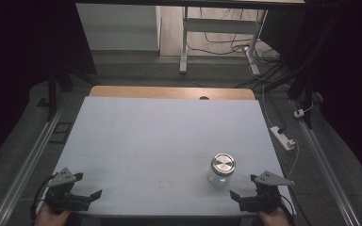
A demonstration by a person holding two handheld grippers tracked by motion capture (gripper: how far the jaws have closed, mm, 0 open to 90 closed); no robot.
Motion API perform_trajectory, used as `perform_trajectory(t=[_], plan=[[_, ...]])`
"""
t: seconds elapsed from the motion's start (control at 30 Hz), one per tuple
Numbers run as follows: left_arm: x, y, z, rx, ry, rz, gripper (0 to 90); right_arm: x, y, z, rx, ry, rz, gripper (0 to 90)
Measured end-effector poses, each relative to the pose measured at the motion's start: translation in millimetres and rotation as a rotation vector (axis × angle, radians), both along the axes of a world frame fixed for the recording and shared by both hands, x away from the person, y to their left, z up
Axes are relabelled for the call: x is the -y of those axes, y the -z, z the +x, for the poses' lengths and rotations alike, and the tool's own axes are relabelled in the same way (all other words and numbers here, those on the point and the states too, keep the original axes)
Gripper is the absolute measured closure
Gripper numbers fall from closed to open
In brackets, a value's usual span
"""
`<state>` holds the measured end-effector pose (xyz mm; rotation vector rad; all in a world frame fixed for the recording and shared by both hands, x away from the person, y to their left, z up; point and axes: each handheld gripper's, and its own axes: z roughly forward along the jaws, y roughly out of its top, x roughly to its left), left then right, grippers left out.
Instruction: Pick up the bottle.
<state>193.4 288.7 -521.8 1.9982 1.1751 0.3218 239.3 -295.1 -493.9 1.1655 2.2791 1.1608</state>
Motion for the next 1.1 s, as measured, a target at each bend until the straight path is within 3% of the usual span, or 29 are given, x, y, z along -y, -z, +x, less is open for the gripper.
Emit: perform_trajectory(t=[0.3, 1.1], plan=[[0.3, 0.1, 0.1, -0.001, -0.004, 0.005, 0.0, -3.6, -1.8, 0.5, 0.003, -0.031, 0.007, 0.0], [0.0, 0.6, 1.2, -0.012, -0.010, 0.003, 0.0, -25.1, -3.2, 11.1, 0.070, -0.112, 0.005, 0.0]])
